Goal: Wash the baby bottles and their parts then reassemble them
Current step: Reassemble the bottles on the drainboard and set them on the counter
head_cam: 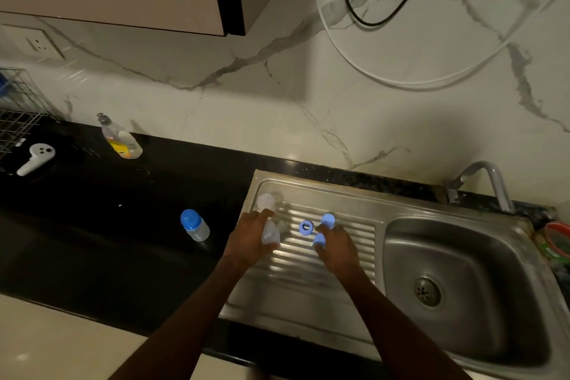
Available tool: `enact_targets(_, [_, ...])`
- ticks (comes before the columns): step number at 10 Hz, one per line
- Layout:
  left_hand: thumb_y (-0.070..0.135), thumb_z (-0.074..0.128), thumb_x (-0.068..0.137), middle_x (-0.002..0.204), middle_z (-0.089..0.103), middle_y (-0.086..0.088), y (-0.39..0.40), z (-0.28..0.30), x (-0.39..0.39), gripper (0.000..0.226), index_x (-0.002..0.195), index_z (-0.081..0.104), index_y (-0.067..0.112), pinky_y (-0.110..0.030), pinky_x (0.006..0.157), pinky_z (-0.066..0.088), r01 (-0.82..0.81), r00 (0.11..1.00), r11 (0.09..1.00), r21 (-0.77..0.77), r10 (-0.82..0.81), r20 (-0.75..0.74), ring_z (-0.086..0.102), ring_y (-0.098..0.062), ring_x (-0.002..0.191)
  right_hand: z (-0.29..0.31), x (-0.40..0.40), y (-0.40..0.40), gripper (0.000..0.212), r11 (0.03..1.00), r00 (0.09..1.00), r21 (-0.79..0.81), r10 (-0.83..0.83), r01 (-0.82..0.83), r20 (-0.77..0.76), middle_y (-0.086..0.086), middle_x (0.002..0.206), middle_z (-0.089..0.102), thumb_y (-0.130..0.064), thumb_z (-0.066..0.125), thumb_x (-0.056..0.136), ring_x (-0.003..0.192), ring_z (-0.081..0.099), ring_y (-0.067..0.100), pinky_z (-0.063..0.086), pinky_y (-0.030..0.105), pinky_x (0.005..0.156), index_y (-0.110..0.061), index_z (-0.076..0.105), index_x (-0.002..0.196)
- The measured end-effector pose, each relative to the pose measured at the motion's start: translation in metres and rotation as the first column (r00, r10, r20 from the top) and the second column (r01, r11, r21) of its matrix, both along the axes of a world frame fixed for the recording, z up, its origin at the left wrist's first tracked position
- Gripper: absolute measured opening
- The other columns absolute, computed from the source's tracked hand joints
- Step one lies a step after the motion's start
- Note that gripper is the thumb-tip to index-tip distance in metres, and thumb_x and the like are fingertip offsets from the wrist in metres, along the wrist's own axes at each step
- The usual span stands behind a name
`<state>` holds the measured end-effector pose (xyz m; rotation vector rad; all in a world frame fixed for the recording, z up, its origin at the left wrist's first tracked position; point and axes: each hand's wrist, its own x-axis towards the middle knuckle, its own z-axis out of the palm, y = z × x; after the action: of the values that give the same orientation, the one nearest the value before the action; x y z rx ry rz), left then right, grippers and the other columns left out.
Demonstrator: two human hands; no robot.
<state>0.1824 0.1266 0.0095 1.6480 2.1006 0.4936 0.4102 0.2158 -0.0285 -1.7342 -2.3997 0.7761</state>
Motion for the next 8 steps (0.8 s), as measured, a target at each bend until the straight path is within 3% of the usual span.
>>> enact_targets(1, [0.037,0.077,0.082,0.121,0.060,0.003,0.002,-0.009,0.010,0.051,0.126,0.054,0.025,-0.025,0.087,0.046,0.025,0.997,0.999,-0.021,-0.026,-0.070,0.058,-0.016,0.112,-0.026,-0.008,-0.009,0.039,0.998,0.998,-0.044,0.036,-0.034,0.043,0.005,0.126,0.057,-0.022,0.054,0.096,0.112,0.059,0.027,0.047,0.033,0.087,-0.028,0.054,0.135])
enact_targets(2, [0.035,0.076,0.079,0.107,0.067,0.005,0.005,-0.010,0.013,0.038,0.112,0.061,0.023,-0.028,0.090,0.052,0.094,0.995,0.995,-0.034,-0.095,-0.030,0.064,-0.012,0.099,-0.026,0.003,-0.006,0.029,0.998,1.000,-0.059,0.012,-0.013,-0.021,0.001,0.109,0.059,-0.030,0.045,0.101,0.105,0.061,0.029,0.048,0.033,0.082,-0.024,0.058,0.126])
enact_targets(3, [0.043,0.077,0.078,0.109,0.066,0.005,0.030,0.018,0.010,0.044,0.115,0.059,0.027,-0.035,0.091,0.055,0.151,0.988,0.988,-0.021,-0.151,-0.027,0.064,-0.012,0.101,0.015,0.027,0.029,0.031,0.995,0.995,-0.089,-0.043,0.035,-0.090,0.016,0.114,0.067,-0.010,0.065,0.092,0.104,0.065,0.031,0.044,0.028,0.080,-0.010,0.065,0.123])
enact_targets(4, [0.048,0.086,0.071,0.104,0.068,0.010,0.063,0.095,0.007,0.047,0.108,0.064,0.029,-0.025,0.083,0.054,0.096,0.992,0.974,0.204,-0.110,0.059,0.066,-0.007,0.097,0.119,0.045,0.069,0.028,0.955,0.684,-0.288,-0.256,0.069,-0.684,0.024,0.116,0.070,-0.002,0.072,0.090,0.091,0.072,0.026,0.057,0.031,0.082,-0.011,0.069,0.116])
enact_targets(5, [0.040,0.089,0.074,0.103,0.072,0.008,0.079,0.164,0.019,0.042,0.107,0.068,0.025,-0.020,0.079,0.055,-0.166,0.874,0.851,0.498,-0.107,0.474,0.069,-0.006,0.094,0.214,0.069,0.081,0.026,0.913,-0.197,-0.345,-0.388,-0.218,-0.900,0.017,0.121,0.067,-0.004,0.057,0.097,0.095,0.069,0.025,0.058,0.030,0.087,-0.016,0.066,0.119])
enact_targets(6, [0.023,0.087,0.079,0.107,0.072,-0.004,0.083,0.156,0.028,0.039,0.112,0.069,0.012,-0.032,0.084,0.059,-0.159,0.690,0.881,0.446,-0.224,0.689,0.069,-0.017,0.099,0.197,0.092,0.073,0.033,0.834,-0.312,-0.321,-0.483,-0.448,-0.818,0.011,0.125,0.063,-0.014,0.054,0.100,0.099,0.065,0.016,0.054,0.026,0.091,-0.014,0.054,0.133])
enact_targets(7, [0.021,0.081,0.079,0.116,0.068,-0.005,0.081,0.106,0.031,0.036,0.113,0.070,0.015,-0.035,0.094,0.052,0.381,0.919,0.919,-0.097,-0.388,-0.063,0.065,-0.024,0.113,0.106,0.109,0.059,0.023,0.944,0.772,-0.299,-0.084,-0.141,-0.630,0.014,0.112,0.072,-0.007,0.073,0.089,0.100,0.071,0.027,0.051,0.025,0.081,-0.010,0.071,0.112])
enact_targets(8, [0.023,0.086,0.073,0.122,0.066,-0.006,0.072,0.080,0.038,0.051,0.121,0.069,0.017,-0.030,0.097,0.044,0.349,0.911,0.926,-0.142,-0.371,-0.181,0.060,-0.026,0.118,0.068,0.123,0.035,0.026,0.971,0.969,-0.118,0.220,-0.207,0.115,0.013,0.104,0.073,-0.027,0.080,0.078,0.100,0.070,0.025,0.038,0.016,0.074,-0.013,0.077,0.100])
